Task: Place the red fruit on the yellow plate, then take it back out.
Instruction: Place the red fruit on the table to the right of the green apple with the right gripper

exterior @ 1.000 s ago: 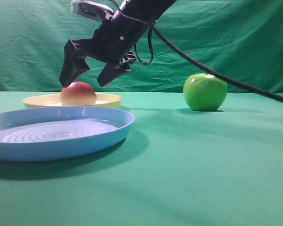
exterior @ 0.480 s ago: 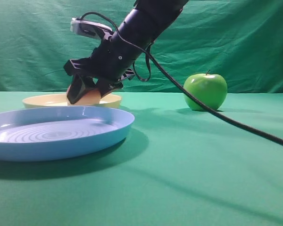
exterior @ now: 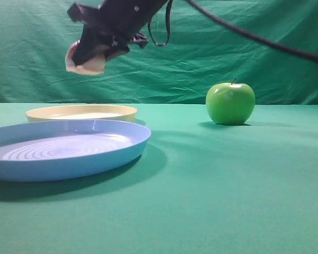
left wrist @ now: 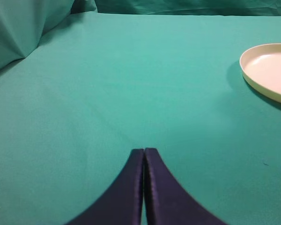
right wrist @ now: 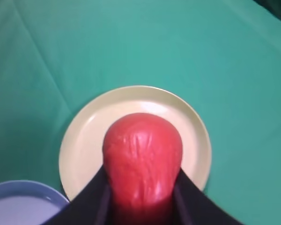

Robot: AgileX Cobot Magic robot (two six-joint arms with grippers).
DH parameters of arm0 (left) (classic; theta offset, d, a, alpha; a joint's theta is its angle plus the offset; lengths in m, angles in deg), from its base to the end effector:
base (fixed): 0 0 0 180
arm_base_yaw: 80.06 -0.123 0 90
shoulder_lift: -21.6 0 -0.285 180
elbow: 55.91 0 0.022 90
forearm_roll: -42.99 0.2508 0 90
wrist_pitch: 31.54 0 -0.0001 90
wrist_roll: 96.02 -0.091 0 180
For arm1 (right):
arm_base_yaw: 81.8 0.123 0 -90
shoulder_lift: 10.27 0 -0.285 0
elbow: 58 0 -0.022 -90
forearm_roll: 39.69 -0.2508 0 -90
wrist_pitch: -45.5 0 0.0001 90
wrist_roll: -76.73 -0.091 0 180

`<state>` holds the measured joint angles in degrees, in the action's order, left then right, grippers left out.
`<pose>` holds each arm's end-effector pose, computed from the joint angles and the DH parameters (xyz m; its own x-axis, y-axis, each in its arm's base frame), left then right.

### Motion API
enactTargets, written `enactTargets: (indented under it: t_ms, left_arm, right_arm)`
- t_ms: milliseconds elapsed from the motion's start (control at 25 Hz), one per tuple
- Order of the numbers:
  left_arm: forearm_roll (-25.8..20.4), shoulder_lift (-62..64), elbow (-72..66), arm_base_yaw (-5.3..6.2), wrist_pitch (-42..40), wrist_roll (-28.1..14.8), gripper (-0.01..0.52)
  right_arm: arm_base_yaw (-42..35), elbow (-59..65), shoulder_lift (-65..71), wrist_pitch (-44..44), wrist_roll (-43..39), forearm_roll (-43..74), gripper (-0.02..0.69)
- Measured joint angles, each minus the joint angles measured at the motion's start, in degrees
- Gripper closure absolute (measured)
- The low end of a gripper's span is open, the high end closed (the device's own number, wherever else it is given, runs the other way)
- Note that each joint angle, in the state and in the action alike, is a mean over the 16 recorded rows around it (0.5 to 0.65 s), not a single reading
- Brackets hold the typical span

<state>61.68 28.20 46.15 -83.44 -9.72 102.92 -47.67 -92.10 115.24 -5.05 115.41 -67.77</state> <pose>0.0508 0.0139 0.1776 -0.2589 -0.0414 -0.9650 -0.1801 0.9836 0.0061 0.3730 0.2928 0.3074 -0.3354 -0.6114 -0.7168 -0.8903 0.4544 0.0290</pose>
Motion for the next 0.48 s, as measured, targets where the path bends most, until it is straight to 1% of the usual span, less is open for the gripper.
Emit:
enactTargets:
  t_ms: [240, 480]
  left_arm:
    - [0.00, 0.00, 0.00, 0.00, 0.00, 0.00, 0.514]
    - [0.00, 0.00, 0.00, 0.00, 0.00, 0.00, 0.514]
  right_arm:
    - [-3.86, 4.17, -9.96, -5.48, -10.36, 9.16, 0.476]
    - [-8.97, 16.61, -22.08, -5.45, -14.81, 11.98, 0.476]
